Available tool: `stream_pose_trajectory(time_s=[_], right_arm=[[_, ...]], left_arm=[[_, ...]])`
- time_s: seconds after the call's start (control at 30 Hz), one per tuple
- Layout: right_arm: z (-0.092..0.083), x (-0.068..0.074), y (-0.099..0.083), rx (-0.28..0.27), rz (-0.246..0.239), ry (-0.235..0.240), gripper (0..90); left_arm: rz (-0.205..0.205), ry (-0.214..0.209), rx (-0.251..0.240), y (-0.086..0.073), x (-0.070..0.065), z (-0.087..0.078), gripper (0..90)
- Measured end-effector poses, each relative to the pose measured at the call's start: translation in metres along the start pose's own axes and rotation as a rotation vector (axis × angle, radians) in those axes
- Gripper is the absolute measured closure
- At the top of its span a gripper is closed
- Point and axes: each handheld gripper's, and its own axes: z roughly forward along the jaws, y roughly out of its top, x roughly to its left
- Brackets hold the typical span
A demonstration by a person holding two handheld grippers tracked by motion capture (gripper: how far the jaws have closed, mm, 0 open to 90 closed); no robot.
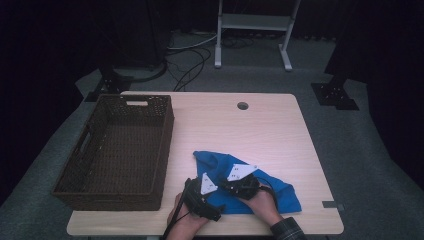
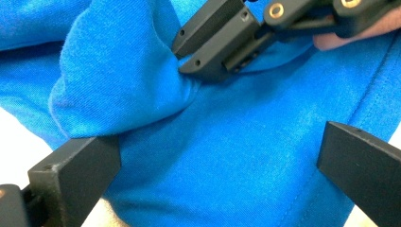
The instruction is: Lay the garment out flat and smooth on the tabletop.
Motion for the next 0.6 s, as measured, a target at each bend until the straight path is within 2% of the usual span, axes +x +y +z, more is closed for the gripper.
stream_pose_trajectory(time_s=[0.2, 0.6], right_arm=[[-0.004, -0.004, 0.0, -0.023, 0.033, 0.023, 83.2], [-0.018, -0.011, 0.004, -0.077, 0.063, 0.042, 83.2]], left_arm=[[0.003, -0.003, -0.001, 0.0, 0.0, 0.0, 0.2], [0.003, -0.002, -0.002, 0.0, 0.001, 0.0, 0.2]])
